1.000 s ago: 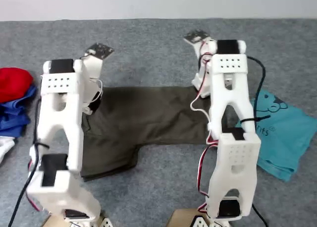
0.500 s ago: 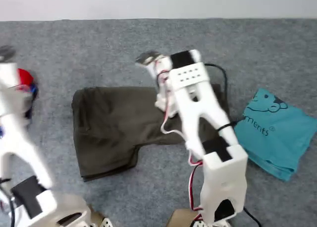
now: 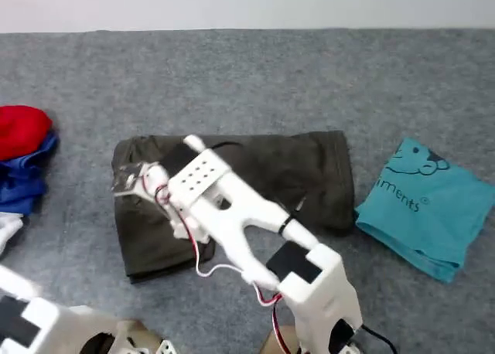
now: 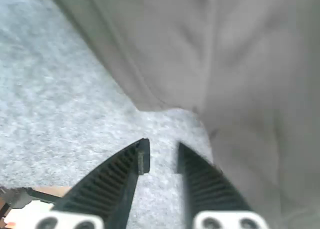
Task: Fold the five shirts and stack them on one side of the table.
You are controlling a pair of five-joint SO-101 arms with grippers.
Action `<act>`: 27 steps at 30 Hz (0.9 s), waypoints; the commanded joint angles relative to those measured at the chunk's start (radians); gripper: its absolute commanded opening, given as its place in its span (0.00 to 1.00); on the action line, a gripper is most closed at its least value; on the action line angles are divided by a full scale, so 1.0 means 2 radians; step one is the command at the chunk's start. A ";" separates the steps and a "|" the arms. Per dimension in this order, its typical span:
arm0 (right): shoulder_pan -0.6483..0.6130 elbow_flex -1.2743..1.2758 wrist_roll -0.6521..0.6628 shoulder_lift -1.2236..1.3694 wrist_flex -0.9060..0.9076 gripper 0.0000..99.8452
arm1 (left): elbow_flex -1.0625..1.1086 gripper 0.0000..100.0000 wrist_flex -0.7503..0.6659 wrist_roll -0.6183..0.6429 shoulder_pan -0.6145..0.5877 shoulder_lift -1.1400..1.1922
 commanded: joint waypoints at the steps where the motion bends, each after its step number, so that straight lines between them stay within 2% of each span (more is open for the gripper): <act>1: -0.048 -0.002 0.008 -0.037 -0.010 0.25 | -0.011 0.01 -0.008 -0.006 -0.031 0.027; 10: -0.131 -0.002 0.054 -0.032 -0.020 0.27 | -0.025 0.01 -0.008 -0.007 -0.055 0.062; 20: -0.125 -0.005 0.071 0.059 -0.072 0.27 | -0.030 0.01 -0.008 -0.007 -0.055 0.062; 27: -0.123 -0.005 0.075 0.089 -0.073 0.26 | -0.030 0.01 -0.008 -0.007 -0.055 0.062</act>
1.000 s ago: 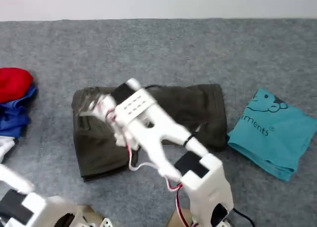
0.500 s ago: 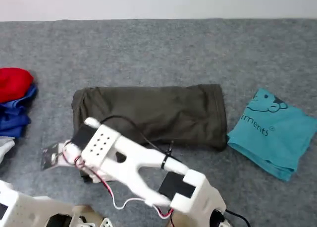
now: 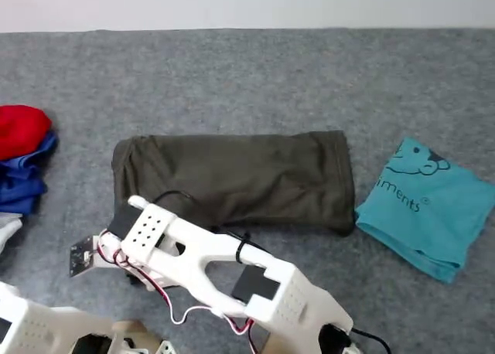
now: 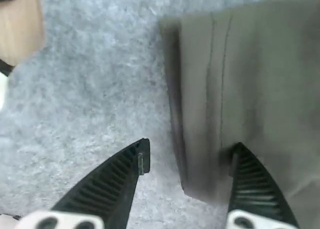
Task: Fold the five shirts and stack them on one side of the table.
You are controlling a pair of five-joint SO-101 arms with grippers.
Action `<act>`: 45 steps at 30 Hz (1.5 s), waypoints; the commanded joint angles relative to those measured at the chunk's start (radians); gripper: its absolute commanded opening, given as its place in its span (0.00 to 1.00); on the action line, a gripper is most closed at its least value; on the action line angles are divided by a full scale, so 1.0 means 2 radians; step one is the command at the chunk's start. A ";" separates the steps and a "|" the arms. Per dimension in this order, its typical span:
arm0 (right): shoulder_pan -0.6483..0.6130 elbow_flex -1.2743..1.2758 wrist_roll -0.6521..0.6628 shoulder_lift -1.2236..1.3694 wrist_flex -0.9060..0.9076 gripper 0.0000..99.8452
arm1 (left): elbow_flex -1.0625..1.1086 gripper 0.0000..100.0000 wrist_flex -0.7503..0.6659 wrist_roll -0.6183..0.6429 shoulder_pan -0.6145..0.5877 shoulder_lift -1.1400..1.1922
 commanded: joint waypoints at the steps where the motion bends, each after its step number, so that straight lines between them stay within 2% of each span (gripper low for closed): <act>1: 0.003 -0.005 0.016 0.004 -0.003 0.26 | -0.017 0.01 -0.008 -0.005 -0.003 -0.005; 13: 0.008 -0.005 0.027 0.027 0.000 0.25 | -0.017 0.01 -0.008 -0.005 -0.003 -0.005; 18: 0.007 -0.005 0.027 0.028 0.000 0.06 | -0.017 0.01 -0.008 -0.005 -0.003 -0.005; 20: 0.007 -0.005 0.027 0.028 0.001 0.02 | -0.017 0.01 -0.008 -0.005 -0.003 -0.005; 33: 0.009 -0.012 0.025 0.025 0.003 0.01 | -0.017 0.01 -0.008 -0.005 -0.003 -0.005; 45: 0.042 -0.134 0.008 0.029 0.049 0.01 | -0.017 0.01 -0.008 -0.005 -0.003 -0.005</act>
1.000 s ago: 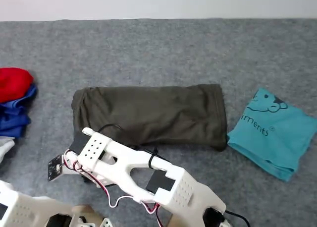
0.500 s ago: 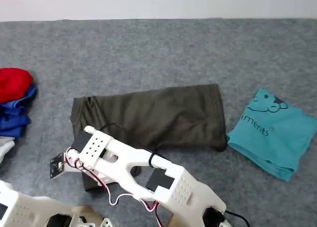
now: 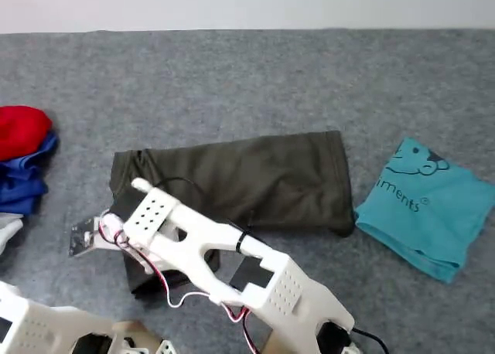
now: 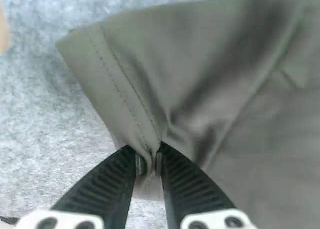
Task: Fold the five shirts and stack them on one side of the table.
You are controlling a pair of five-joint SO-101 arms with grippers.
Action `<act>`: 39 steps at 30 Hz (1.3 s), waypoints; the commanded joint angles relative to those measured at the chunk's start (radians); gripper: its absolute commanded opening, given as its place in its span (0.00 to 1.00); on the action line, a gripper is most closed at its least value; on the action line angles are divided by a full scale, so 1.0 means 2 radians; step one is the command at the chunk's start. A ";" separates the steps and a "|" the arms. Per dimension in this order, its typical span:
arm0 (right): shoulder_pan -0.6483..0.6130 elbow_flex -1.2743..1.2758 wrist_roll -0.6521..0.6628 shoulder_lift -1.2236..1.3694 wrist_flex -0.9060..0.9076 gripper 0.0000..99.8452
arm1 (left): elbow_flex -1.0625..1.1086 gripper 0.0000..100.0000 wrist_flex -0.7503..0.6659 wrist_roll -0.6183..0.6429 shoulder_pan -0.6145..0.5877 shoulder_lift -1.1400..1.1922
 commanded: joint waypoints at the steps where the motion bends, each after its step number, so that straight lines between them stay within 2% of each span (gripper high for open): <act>1: 0.015 -0.041 -0.005 -0.002 0.012 0.01 | -0.017 0.01 -0.008 -0.005 -0.003 -0.005; 9: 0.072 -0.045 -0.004 -0.003 -0.013 0.01 | -0.017 0.01 -0.008 -0.005 -0.002 -0.005; 16: 0.120 -0.104 -0.003 0.000 -0.015 0.01 | -0.017 0.01 -0.009 -0.005 0.002 -0.005; 30: 0.159 -0.249 -0.003 0.117 -0.010 0.01 | -0.017 0.01 -0.018 -0.005 0.002 -0.005; 36: 0.173 -0.296 -0.004 0.155 -0.007 0.06 | -0.017 0.01 -0.018 -0.005 0.002 -0.005; 39: 0.176 -0.315 -0.005 0.158 0.012 0.12 | -0.017 0.01 -0.018 -0.005 0.002 -0.005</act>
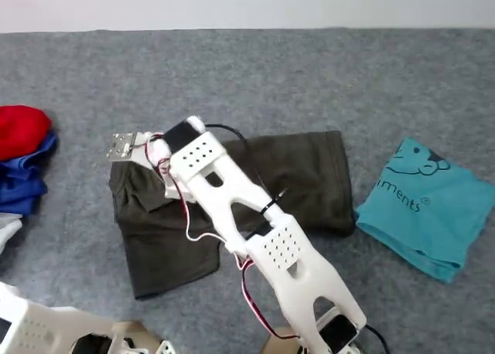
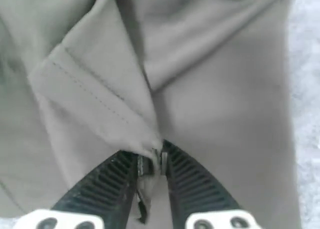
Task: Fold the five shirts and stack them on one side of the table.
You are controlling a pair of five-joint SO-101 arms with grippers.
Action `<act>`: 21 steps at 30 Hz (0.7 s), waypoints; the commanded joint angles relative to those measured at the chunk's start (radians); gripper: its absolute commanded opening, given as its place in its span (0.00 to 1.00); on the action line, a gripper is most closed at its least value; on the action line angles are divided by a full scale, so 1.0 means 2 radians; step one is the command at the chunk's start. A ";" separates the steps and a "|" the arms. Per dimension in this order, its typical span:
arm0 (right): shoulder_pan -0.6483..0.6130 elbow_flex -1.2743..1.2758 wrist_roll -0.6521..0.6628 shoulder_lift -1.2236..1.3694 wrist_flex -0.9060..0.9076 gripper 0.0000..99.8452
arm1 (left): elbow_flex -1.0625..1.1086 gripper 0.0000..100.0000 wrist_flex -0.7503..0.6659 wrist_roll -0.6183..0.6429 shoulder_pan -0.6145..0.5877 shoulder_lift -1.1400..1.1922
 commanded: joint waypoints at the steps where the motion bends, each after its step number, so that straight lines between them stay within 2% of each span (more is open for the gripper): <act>1: 0.013 -0.045 -0.006 -0.007 0.021 0.15 | -0.017 0.01 -0.007 -0.005 0.002 -0.005; 4: 0.022 -0.071 -0.037 -0.010 0.033 0.20 | -0.017 0.01 -0.007 -0.005 0.002 -0.005; 9: 0.035 -0.120 -0.055 -0.007 0.056 0.21 | -0.017 0.01 -0.007 -0.005 0.002 -0.005; 14: 0.017 -0.125 -0.056 -0.017 0.080 0.20 | -0.017 0.01 -0.006 -0.005 0.002 -0.005; 18: -0.001 -0.068 -0.056 -0.079 0.080 0.20 | -0.017 0.01 -0.004 -0.005 -0.003 -0.005; 21: -0.020 0.033 -0.055 -0.152 0.080 0.13 | -0.018 0.01 -0.004 -0.005 -0.009 -0.005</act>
